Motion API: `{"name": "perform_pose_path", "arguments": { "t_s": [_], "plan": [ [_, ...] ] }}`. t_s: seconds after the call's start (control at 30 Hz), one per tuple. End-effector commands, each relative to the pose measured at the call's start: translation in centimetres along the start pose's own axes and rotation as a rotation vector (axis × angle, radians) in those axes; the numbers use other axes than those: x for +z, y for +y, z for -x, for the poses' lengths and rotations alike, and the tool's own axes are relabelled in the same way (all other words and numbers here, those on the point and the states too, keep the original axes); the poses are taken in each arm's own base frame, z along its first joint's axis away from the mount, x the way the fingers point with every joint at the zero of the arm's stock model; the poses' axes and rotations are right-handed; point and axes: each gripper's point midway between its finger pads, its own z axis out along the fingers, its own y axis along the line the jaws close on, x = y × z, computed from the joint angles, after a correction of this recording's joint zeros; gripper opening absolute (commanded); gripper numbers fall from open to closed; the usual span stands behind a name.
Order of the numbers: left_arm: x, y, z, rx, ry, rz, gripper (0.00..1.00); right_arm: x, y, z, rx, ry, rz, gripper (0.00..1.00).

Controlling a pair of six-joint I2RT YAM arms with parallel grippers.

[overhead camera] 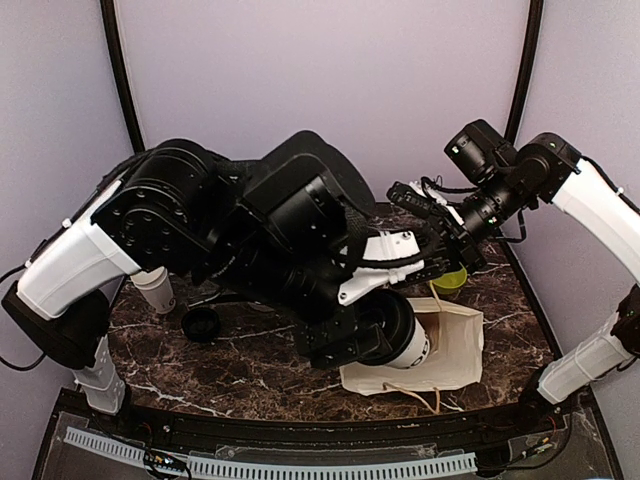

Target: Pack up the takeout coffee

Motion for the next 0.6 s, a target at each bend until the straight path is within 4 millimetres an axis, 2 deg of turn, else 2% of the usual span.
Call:
{"name": "perform_pose_path", "arguments": {
  "t_s": [0.0, 0.2, 0.37, 0.57],
  "plan": [
    [0.8, 0.7, 0.3, 0.097, 0.005, 0.073, 0.55, -0.9, 0.5, 1.6, -0.031, -0.060, 0.001, 0.00],
    [3.4, 0.4, 0.6, 0.165, 0.020, 0.088, 0.54, -0.9, 0.7, 1.6, -0.030, -0.066, 0.005, 0.00],
    [5.6, 0.2, -0.3, 0.197, 0.069, 0.099, 0.55, -0.9, 0.8, 1.8, -0.023, -0.077, 0.014, 0.00],
    [7.4, 0.9, -2.0, 0.228, 0.144, 0.164, 0.54, -1.0, 1.4, 2.2, -0.021, -0.101, 0.053, 0.00]
  ]
}}
